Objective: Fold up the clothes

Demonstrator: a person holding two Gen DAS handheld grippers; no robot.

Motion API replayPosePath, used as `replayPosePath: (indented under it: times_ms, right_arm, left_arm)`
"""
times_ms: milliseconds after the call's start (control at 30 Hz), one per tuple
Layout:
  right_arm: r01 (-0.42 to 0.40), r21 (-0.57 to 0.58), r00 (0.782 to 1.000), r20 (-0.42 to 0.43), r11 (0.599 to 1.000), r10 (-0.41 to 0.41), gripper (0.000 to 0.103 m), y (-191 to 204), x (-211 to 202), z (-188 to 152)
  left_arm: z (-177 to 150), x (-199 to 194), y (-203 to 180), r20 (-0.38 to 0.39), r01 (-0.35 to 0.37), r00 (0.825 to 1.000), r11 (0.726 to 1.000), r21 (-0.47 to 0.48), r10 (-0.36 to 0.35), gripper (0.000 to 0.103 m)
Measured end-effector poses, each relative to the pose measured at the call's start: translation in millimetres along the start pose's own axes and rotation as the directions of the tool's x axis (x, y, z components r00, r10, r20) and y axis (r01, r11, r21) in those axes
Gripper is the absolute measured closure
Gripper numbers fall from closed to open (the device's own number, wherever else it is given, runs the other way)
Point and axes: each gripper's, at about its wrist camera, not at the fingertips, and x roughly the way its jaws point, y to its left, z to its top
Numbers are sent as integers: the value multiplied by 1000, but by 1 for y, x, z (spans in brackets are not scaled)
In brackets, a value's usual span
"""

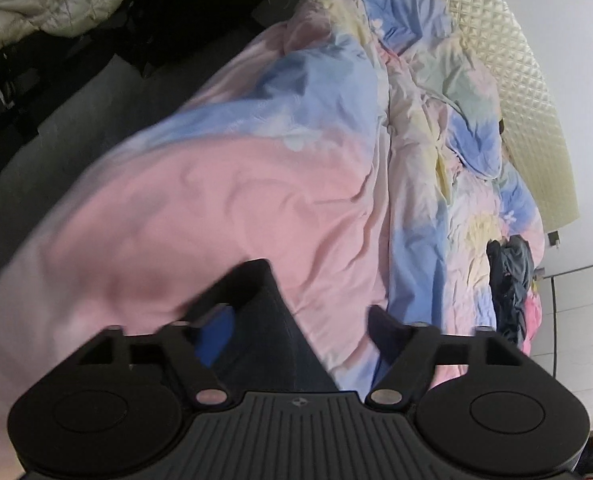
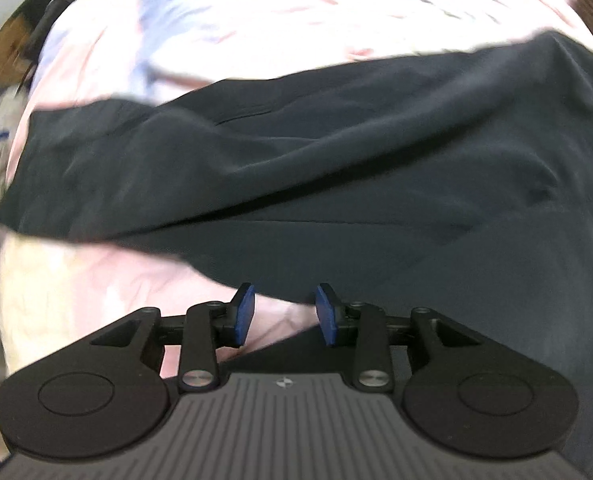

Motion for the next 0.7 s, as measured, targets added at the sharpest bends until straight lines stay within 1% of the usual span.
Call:
replayPosePath:
  times_ms: [33,100,133,200,300,400,433,467,500,567,600,633,700]
  right_arm:
    - [1,-55,1000,0,999,-1,62,9,3,2]
    - [4,-164,1000,0,987,-4,56,27,9,7]
    - [7,-218,1000,0,976,-7,53,37,12,10]
    - [18,-328,1000,3,944,-18,45,54,18,13]
    - [48,-488,999,21,872,-43,39,78,26,16]
    - [71,-619,997,35,782,-63,39,98,38,19]
    - [78,-656,997,39,751,-69,39,104,42,19]
    - [82,-683,996,42,726,-74,40,109,48,20]
    - [86,-708,996,42,701,-80,47,115,53,20]
    - [93,-748,994,35,658,-100,49,124,63,20]
    - [101,-759,993,33,643,-117,57,126,68,20]
    - [107,-764,991,30,636,-130,62,127,71,18]
    - [116,-754,990,34,646,-138,81,128,73,19]
  left_arm:
    - [-3,-10,7,6,3,1000,1000,-7,-3,21]
    - [-18,-26,24,4,-19,1000,999,-42,20,21]
    - [-26,-34,33,2,-33,999,998,-62,33,21]
    - [-42,-50,52,-3,-61,998,993,-101,61,20]
    - [-73,-61,83,-32,-109,994,972,-210,104,20]
    - [-99,-57,104,-71,-128,991,941,-314,112,20]
    - [-106,-53,107,-81,-124,991,931,-343,102,20]
    - [-112,-47,108,-88,-112,992,925,-364,86,20]
    - [-115,-41,106,-88,-103,993,921,-375,75,21]
    - [-119,-30,101,-85,-90,994,916,-390,62,25]
    - [-120,-26,98,-81,-84,995,914,-397,56,27]
    - [-120,-20,95,-83,-82,995,912,-401,53,35]
    - [-120,-13,88,-96,-119,992,908,-401,88,58]
